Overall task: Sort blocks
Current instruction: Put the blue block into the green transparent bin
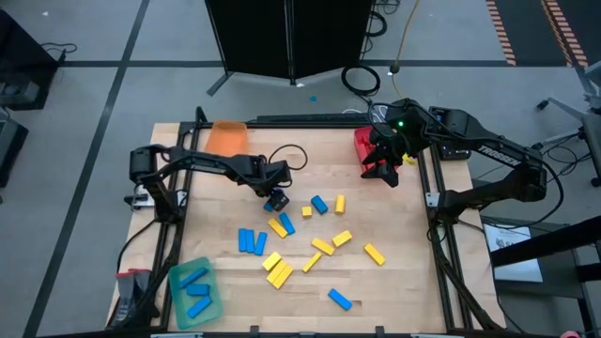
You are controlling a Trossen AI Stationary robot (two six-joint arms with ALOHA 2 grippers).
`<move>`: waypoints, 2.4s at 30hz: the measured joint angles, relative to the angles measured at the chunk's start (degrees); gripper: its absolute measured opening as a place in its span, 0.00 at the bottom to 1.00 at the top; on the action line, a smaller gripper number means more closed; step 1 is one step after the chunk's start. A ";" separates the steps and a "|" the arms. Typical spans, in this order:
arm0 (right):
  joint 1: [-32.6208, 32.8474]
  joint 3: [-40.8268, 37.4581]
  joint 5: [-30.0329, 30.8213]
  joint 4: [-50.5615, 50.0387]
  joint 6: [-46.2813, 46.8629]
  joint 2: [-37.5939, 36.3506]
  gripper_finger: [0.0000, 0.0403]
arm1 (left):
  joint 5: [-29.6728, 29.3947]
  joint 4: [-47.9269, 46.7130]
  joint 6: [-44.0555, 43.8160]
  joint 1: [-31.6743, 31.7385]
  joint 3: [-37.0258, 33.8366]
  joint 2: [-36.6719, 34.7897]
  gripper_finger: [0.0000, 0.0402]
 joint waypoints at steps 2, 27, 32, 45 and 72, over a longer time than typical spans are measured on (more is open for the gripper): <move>-0.01 0.00 0.01 0.00 0.00 0.00 0.58 | 0.77 0.89 -0.04 0.00 0.00 0.37 0.64; 0.00 0.00 0.00 -0.02 0.00 0.00 0.58 | 0.74 0.79 0.32 -0.46 0.31 5.28 0.64; 0.00 0.00 0.02 -0.04 0.00 0.00 0.58 | 0.21 0.79 -0.98 -0.59 0.28 5.71 0.64; 0.00 0.00 0.02 -0.07 -0.46 0.00 0.58 | 0.31 -0.06 -5.42 -0.50 0.13 5.82 0.35; 0.00 0.00 0.17 -0.07 -0.57 0.00 0.58 | 1.74 -15.46 -0.73 -0.83 12.34 6.24 0.33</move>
